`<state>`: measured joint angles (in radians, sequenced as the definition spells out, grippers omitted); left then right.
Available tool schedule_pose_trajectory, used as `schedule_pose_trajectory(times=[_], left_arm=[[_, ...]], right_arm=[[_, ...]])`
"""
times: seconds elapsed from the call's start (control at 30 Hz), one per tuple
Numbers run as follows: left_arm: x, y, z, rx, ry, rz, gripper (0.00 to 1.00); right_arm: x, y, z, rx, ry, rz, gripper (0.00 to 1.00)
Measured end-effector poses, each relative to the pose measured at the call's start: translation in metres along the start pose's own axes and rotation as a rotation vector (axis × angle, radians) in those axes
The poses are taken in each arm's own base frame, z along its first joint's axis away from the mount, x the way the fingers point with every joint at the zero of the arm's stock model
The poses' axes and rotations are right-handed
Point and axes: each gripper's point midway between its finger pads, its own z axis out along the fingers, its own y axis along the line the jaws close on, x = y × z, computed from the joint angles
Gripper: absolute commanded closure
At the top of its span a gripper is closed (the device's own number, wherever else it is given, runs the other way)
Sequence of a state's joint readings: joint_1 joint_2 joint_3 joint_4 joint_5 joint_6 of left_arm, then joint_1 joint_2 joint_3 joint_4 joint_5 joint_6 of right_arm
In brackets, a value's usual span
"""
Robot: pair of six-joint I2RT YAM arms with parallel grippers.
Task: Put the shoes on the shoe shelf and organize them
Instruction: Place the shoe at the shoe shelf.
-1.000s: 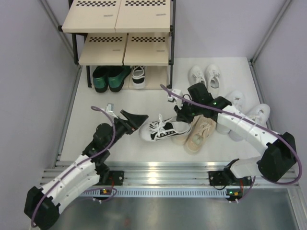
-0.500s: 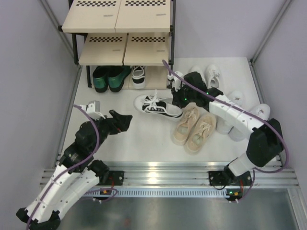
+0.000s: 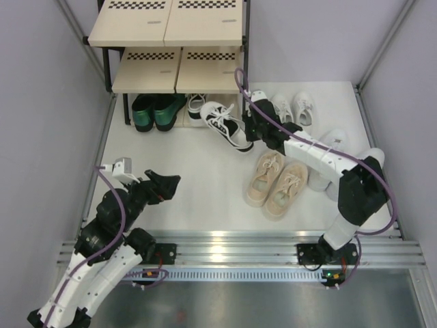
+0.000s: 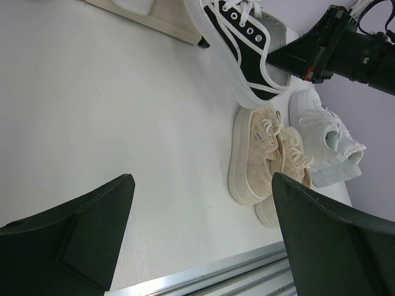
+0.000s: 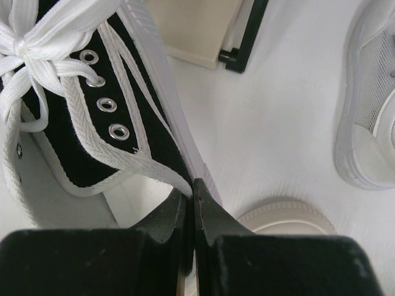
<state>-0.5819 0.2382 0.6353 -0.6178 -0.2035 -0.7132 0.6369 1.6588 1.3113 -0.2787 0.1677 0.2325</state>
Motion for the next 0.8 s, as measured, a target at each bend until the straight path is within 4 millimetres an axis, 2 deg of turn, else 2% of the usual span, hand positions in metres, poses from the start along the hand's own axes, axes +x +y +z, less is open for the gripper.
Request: schedule_pose_trajectory(times=[0.17, 0.37, 0.63, 0.8], left_arm=[[0.001, 0.004, -0.004, -0.007, -0.007, -0.018, 0.02], [0.002, 0.008, -0.004, -0.027, -0.009, -0.027, 0.02], [0.004, 0.012, -0.002, -0.048, -0.013, -0.051, 0.02], [0.004, 0.013, -0.002, -0.054, -0.014, -0.064, 0.02]], right_arm=[[-0.009, -0.003, 0.009, 0.068, -0.03, 0.072, 1.0], [-0.011, -0.006, 0.026, 0.124, -0.041, 0.17, 1.0], [-0.002, -0.007, 0.062, 0.155, -0.013, 0.265, 1.0], [0.006, -0.014, 0.078, 0.175, 0.009, 0.321, 0.93]])
